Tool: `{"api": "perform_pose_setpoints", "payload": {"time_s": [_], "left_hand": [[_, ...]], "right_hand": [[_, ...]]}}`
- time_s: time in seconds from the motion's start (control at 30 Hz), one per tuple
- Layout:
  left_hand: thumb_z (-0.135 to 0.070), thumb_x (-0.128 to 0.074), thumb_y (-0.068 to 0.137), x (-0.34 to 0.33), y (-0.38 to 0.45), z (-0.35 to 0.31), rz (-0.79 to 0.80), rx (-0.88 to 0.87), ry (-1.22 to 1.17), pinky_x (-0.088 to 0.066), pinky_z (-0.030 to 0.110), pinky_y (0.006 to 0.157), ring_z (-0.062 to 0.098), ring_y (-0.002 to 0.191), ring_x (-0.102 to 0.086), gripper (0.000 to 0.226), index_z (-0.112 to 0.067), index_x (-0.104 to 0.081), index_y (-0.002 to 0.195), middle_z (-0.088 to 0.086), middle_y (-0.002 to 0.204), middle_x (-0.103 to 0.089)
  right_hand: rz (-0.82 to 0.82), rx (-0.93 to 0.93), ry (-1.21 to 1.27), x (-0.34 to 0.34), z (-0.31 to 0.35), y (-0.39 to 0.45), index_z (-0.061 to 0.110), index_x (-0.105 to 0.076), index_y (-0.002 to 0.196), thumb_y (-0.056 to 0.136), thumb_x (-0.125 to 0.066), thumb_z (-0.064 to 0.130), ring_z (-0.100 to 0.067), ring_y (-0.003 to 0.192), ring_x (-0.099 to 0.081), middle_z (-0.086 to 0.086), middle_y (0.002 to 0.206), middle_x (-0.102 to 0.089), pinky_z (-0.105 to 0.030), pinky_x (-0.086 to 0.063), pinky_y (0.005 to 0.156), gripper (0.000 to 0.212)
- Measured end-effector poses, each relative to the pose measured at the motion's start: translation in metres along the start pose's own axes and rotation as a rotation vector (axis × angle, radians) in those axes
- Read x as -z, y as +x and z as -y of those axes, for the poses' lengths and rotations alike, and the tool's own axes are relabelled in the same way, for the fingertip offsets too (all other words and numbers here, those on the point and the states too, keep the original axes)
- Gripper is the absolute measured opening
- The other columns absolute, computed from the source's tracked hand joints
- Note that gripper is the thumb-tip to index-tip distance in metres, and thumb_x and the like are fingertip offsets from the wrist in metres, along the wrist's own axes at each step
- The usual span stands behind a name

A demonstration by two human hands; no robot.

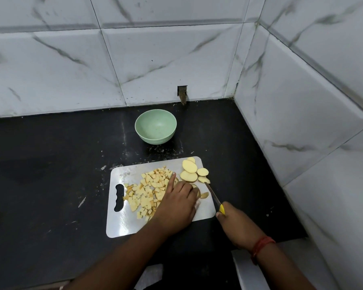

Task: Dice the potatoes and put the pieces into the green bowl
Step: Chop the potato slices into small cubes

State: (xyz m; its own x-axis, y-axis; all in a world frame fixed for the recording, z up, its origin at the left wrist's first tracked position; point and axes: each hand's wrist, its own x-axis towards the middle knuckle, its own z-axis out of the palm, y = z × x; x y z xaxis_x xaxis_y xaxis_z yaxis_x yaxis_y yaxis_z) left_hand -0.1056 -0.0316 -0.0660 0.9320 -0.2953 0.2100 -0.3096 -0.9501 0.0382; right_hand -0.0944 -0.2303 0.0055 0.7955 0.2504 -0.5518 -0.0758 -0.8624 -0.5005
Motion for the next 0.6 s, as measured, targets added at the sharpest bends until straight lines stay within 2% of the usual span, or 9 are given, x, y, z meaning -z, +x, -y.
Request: {"api": "perform_pose_setpoints", "payload": {"time_s": [0.07, 0.2, 0.33, 0.43, 0.6], "left_hand": [[-0.043, -0.044, 0.099, 0.000, -0.005, 0.001, -0.002, -0.017, -0.006, -0.021, 0.058, 0.122, 0.022, 0.120, -0.055, 0.037, -0.018, -0.065, 0.117, 0.002, 0.119, -0.063], [-0.042, -0.045, 0.101, -0.002, -0.012, 0.005, 0.000, -0.092, 0.006, -0.021, 0.058, 0.122, 0.023, 0.133, -0.051, 0.040, -0.018, -0.065, 0.125, 0.003, 0.136, -0.062], [-0.043, -0.042, 0.102, 0.001, -0.014, 0.008, 0.027, -0.088, 0.018, -0.013, 0.057, 0.122, 0.024, 0.135, -0.049, 0.041, -0.021, -0.064, 0.128, 0.002, 0.137, -0.061], [-0.043, -0.043, 0.102, 0.001, -0.016, 0.007, 0.040, -0.087, 0.035, -0.012, 0.058, 0.122, 0.024, 0.136, -0.048, 0.042, -0.022, -0.063, 0.132, 0.002, 0.138, -0.059], [-0.045, -0.045, 0.100, 0.000, -0.019, 0.001, 0.034, -0.056, 0.024, -0.009, 0.057, 0.122, 0.025, 0.134, -0.048, 0.045, -0.020, -0.061, 0.134, 0.002, 0.136, -0.059]], "right_hand": [[0.007, -0.011, -0.022, -0.003, 0.002, 0.001, 0.021, -0.042, 0.087, 0.102, -0.041, 0.033, -0.009, 0.068, -0.048, 0.003, 0.079, -0.050, -0.025, -0.036, 0.058, 0.019], [0.026, -0.025, -0.034, -0.007, 0.007, 0.001, 0.019, -0.042, 0.094, 0.103, -0.039, 0.031, -0.009, 0.068, -0.048, 0.002, 0.080, -0.049, -0.025, -0.036, 0.059, 0.015], [0.054, -0.040, -0.122, -0.015, 0.005, 0.000, 0.016, -0.040, 0.095, 0.103, -0.039, 0.028, -0.013, 0.072, -0.050, 0.001, 0.079, -0.048, -0.028, -0.037, 0.061, 0.014], [0.014, -0.057, -0.143, -0.020, 0.002, 0.002, 0.015, -0.038, 0.097, 0.103, -0.038, 0.025, -0.017, 0.076, -0.053, 0.001, 0.078, -0.047, -0.028, -0.037, 0.066, 0.012], [-0.041, -0.061, -0.111, -0.020, 0.006, 0.004, 0.013, -0.043, 0.103, 0.102, -0.039, 0.026, -0.019, 0.081, -0.058, -0.003, 0.088, -0.055, -0.029, -0.040, 0.066, 0.013]]}}
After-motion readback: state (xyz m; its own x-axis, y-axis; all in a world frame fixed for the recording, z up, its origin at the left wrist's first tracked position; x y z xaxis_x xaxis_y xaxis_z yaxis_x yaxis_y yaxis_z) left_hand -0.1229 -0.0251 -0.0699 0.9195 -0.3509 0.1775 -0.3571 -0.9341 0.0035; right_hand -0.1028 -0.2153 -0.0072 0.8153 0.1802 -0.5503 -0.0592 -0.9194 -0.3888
